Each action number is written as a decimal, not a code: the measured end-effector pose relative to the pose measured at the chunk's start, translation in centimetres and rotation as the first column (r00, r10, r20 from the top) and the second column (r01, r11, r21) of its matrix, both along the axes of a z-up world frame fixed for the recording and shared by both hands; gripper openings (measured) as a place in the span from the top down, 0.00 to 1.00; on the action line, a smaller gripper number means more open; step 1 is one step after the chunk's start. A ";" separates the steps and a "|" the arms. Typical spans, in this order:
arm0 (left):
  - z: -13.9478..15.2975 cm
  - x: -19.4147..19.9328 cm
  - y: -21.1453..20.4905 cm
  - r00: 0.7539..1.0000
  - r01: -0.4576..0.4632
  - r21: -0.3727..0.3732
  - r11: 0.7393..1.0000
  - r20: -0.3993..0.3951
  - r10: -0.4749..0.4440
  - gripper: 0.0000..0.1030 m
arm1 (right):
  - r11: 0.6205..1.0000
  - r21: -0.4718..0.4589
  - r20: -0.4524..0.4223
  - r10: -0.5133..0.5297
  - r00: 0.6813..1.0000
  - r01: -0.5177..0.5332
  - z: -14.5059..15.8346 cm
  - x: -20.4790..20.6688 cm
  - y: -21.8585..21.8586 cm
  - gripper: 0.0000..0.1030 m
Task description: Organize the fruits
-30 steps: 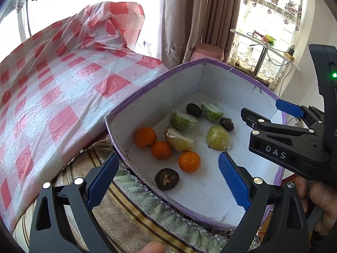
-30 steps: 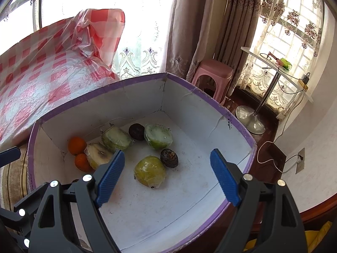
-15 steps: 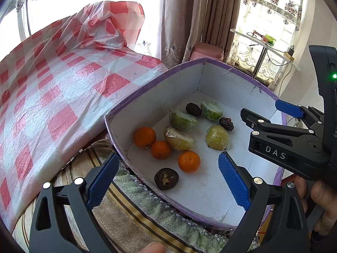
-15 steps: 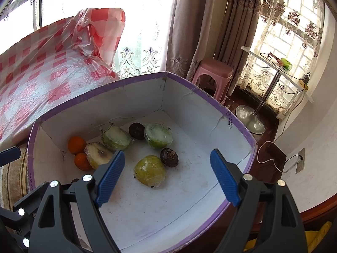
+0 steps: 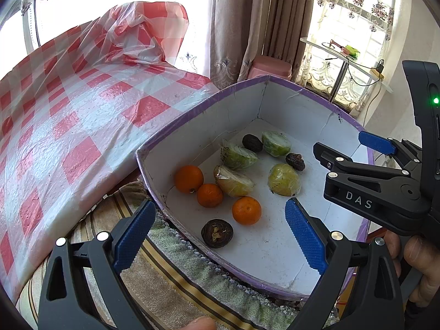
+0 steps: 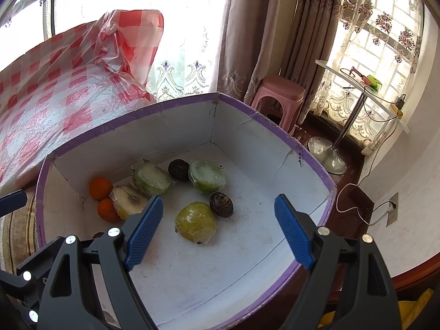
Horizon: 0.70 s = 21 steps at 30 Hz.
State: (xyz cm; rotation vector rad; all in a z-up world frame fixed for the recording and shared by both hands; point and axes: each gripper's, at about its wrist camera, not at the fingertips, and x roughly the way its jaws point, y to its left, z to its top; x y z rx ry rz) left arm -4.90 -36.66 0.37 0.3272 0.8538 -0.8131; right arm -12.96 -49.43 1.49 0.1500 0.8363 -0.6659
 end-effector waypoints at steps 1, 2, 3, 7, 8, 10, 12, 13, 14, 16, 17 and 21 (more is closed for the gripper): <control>0.0 0.0 0.0 1.000 0.000 0.000 1.000 0.000 0.000 0.11 | 1.000 0.000 0.000 0.001 1.000 -0.001 0.0 0.0 0.0 0.19; 0.0 0.0 0.0 1.000 -0.001 0.000 1.000 0.001 0.001 0.11 | 1.000 -0.001 0.000 0.000 1.000 0.000 0.0 0.0 0.0 0.19; 0.0 0.0 0.0 1.000 -0.001 0.000 1.000 0.001 0.001 0.11 | 1.000 0.001 0.000 0.000 1.000 0.000 0.0 0.0 0.0 0.19; -0.1 -0.2 -0.1 1.000 0.006 -0.001 1.000 -0.004 -0.006 0.11 | 1.000 0.002 0.000 -0.003 1.000 0.003 -0.1 0.0 -0.1 0.19; -0.2 -0.2 -0.1 1.000 0.008 0.000 1.000 -0.005 -0.008 0.11 | 1.000 0.002 0.000 -0.003 1.000 0.003 -0.2 0.0 -0.1 0.19; -0.2 -0.3 -0.2 1.000 0.012 0.001 1.000 -0.006 -0.012 0.11 | 1.000 0.002 0.000 -0.003 1.000 0.003 -0.1 0.0 -0.1 0.19; -0.2 -0.3 -0.2 1.000 0.018 0.002 1.000 -0.006 -0.018 0.11 | 1.000 0.003 0.000 -0.003 1.000 0.003 -0.2 0.0 -0.1 0.19; -0.1 -0.4 -0.2 1.000 0.022 0.003 1.000 -0.005 -0.022 0.11 | 1.000 0.003 -0.001 -0.003 1.000 0.003 -0.2 0.0 -0.1 0.19; -0.1 -0.4 -0.2 1.000 0.026 0.004 1.000 -0.005 -0.026 0.11 | 1.000 0.002 -0.001 -0.003 1.000 0.003 -0.2 -0.1 -0.1 0.19; 0.0 -0.7 -0.3 0.999 0.039 0.006 0.999 -0.004 -0.039 0.11 | 1.000 0.002 -0.001 -0.004 1.000 0.004 -0.2 -0.1 -0.1 0.19; 0.0 -0.8 -0.4 0.999 0.048 0.005 0.999 -0.003 -0.048 0.11 | 1.000 0.002 -0.001 -0.004 1.000 0.004 -0.2 -0.1 -0.1 0.19; 0.2 -1.0 -0.8 0.998 0.068 0.007 0.998 0.006 -0.068 0.11 | 1.000 0.006 -0.002 -0.013 1.000 0.013 -0.4 -0.3 -0.3 0.19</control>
